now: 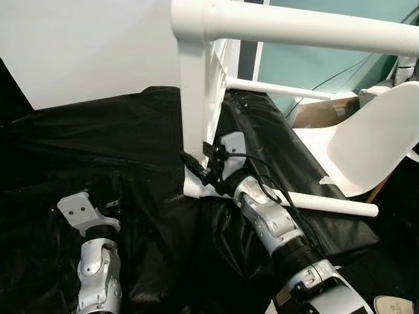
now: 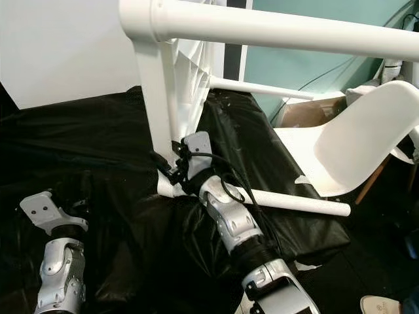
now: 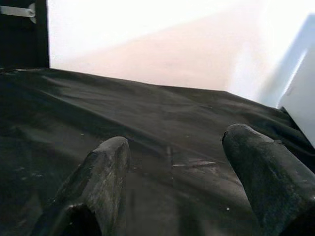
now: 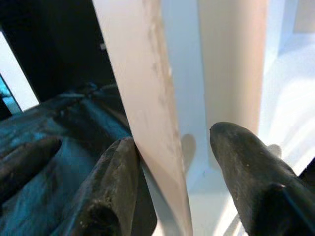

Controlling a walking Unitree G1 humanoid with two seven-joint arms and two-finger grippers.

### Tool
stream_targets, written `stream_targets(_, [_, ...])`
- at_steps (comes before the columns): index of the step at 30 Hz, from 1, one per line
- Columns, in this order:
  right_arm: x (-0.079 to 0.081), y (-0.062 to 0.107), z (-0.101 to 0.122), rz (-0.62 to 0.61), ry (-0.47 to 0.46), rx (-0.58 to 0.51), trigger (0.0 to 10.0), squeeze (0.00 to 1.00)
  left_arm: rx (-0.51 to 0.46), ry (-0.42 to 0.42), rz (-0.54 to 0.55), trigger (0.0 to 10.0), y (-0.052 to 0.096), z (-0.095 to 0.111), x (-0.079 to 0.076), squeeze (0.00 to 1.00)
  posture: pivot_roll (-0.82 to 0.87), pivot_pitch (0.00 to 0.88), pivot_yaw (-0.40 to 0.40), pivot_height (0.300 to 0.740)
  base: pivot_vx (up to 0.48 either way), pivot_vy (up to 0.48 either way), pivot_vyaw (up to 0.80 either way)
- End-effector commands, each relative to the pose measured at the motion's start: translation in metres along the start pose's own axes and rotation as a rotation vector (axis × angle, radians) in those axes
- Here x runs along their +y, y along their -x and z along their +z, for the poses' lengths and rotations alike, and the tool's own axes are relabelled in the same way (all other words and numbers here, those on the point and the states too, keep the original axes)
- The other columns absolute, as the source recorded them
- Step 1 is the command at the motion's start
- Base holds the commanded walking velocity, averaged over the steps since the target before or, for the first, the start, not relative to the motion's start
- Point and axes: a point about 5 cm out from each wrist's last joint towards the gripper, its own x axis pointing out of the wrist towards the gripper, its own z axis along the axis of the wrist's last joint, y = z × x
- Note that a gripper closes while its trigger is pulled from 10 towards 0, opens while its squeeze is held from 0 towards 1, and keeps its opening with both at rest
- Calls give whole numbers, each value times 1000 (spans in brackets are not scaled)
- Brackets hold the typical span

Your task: Building children table

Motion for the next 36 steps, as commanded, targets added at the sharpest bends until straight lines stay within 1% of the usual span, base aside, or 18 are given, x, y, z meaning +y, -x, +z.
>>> stream_targets(1, [1,2,-4,21,25,24,10000,0,10,-20,-42,10000,0,-3,-2,0,35,0,37,740,0,0,0])
stream_targets(3, [4,3,-3,27,60,7,10000,0,11,-25,-44,10000,1,-3,-2,0,37,0,37,740,0,0,0])
stream_targets(4, [4,3,-3,27,60,7,10000,0,11,-25,-44,10000,1,-3,-2,0,37,0,37,740,0,0,0])
stream_targets(6, [5,7,1,14,97,-25,10000,0,14,-28,-48,10000,3,-4,-2,0,37,0,38,740,0,0,0])
stream_targets(7, [2,10,6,-20,116,-65,10000,0,18,-30,-51,10000,4,-5,-3,0,35,0,39,740,0,0,0])
stream_targets(8, [2,10,6,-20,116,-65,10000,0,18,-30,-51,10000,4,-5,-3,0,35,0,39,740,0,0,0])
stream_targets(10, [-4,18,15,-85,154,-141,10000,0,24,-34,-58,10000,5,-7,-4,0,32,0,40,740,0,0,0])
stream_targets(16, [-8,24,21,-136,179,-196,10000,0,28,-35,-66,10000,4,-8,-5,0,21,0,43,740,0,0,0])
stream_targets(19, [-8,26,23,-152,184,-207,10000,0,30,-36,-70,10000,3,-8,-6,0,19,0,45,740,0,0,0])
stream_targets(24, [-15,31,24,-202,171,-229,10000,0,34,-39,-75,10000,3,-10,-7,0,17,0,47,740,0,0,0])
stream_targets(32, [-15,33,24,-220,169,-242,10000,0,33,-46,-79,10000,2,-9,-5,0,23,0,49,740,0,0,0])
stream_targets(36, [-14,31,16,-189,156,-191,10000,0,34,-50,-77,10000,3,-9,-4,0,25,0,48,740,0,0,0])
